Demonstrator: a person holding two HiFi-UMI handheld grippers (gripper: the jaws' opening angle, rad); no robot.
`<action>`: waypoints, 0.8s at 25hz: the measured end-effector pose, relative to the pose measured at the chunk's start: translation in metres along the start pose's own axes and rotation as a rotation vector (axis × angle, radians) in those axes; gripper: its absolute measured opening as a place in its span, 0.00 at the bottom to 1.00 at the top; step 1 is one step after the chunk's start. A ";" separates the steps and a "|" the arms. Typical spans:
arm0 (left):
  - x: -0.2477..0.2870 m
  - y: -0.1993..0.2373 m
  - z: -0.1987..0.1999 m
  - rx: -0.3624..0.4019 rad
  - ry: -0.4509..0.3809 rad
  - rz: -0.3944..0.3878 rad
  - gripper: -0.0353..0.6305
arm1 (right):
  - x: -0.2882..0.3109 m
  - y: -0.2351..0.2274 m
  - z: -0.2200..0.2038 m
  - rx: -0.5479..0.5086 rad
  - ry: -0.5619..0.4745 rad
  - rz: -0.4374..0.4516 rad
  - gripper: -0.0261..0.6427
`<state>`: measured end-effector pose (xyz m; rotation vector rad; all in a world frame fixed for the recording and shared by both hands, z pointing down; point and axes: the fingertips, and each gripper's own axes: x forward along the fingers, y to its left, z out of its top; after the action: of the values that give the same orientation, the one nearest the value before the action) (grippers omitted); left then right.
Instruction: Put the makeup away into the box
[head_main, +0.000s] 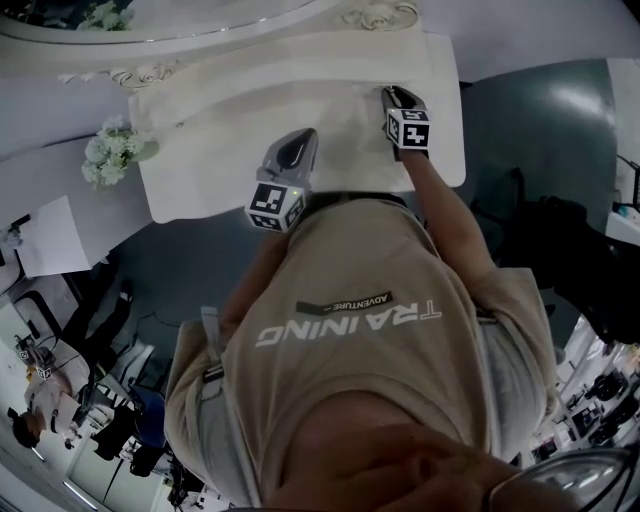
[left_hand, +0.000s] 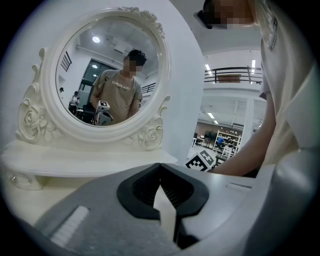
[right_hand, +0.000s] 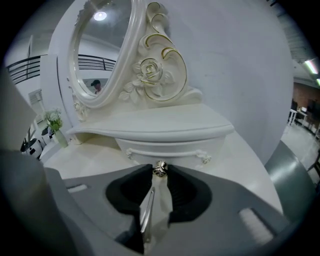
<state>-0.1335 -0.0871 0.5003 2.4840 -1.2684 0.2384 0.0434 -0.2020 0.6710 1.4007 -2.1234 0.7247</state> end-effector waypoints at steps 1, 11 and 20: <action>0.000 -0.002 0.000 0.003 0.001 -0.005 0.06 | -0.003 0.001 -0.004 -0.003 0.003 0.003 0.19; 0.003 -0.007 -0.003 0.002 0.009 -0.030 0.06 | -0.022 0.009 -0.025 0.011 0.025 0.026 0.19; -0.008 -0.020 -0.009 -0.006 0.016 -0.054 0.06 | -0.036 0.015 -0.037 0.030 0.028 0.027 0.19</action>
<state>-0.1225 -0.0667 0.5017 2.5022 -1.1918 0.2405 0.0459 -0.1479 0.6726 1.3724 -2.1218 0.7849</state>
